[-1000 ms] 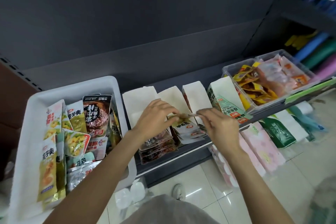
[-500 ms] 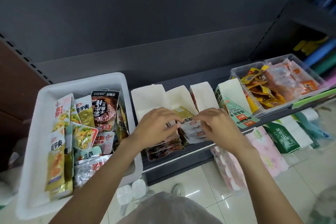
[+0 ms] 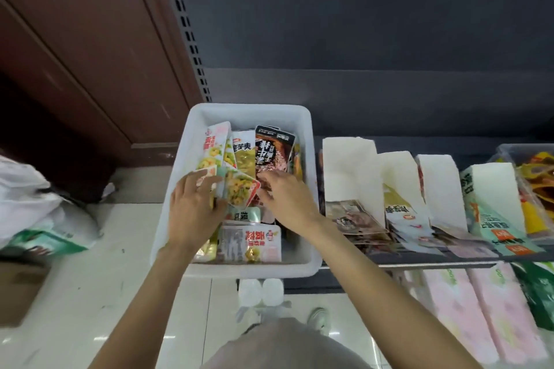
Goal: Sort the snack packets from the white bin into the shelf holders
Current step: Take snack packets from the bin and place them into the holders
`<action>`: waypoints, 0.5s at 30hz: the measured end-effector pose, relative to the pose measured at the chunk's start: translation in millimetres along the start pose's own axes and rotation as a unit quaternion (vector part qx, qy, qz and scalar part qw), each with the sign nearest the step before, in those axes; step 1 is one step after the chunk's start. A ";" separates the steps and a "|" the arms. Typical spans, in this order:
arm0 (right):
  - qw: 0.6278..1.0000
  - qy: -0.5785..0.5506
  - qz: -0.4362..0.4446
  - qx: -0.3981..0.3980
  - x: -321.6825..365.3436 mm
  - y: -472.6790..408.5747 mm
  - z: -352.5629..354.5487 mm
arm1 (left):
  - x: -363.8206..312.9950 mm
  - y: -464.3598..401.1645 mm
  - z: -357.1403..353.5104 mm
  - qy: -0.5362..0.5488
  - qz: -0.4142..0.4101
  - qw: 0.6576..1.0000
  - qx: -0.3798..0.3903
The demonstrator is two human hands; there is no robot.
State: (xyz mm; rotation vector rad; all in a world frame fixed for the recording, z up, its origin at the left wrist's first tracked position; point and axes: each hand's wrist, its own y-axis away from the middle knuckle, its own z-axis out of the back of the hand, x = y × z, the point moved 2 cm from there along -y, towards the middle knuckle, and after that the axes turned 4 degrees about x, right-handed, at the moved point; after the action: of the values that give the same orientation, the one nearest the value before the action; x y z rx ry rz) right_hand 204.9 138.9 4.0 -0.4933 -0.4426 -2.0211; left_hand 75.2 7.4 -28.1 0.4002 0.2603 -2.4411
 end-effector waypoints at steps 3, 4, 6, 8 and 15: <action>0.994 0.090 -0.061 0.017 7.4 -23.8 -21.4 | 7.5 2.6 -0.6 0.033 0.041 0.997 0.050; 0.994 0.071 -0.078 0.014 9.5 -28.4 -25.6 | 7.6 3.0 -1.6 0.039 0.045 0.996 0.063; 0.993 -0.009 -0.117 0.005 12.4 -33.4 -29.5 | 6.9 3.4 -3.9 0.032 0.039 0.996 0.080; 0.988 -0.068 -0.140 -0.021 11.4 -33.3 -24.3 | 7.6 3.3 -5.4 0.029 0.036 0.995 0.085; 0.960 -0.182 -0.184 -0.102 -18.2 -1.1 14.4 | 4.7 3.6 -6.1 0.069 0.029 0.996 0.047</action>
State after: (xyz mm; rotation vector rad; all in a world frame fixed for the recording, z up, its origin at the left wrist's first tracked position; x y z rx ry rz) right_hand 214.4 160.0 6.8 -0.9816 -0.5838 -2.3530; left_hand 75.3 3.6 -35.7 0.6102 0.1902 -2.3783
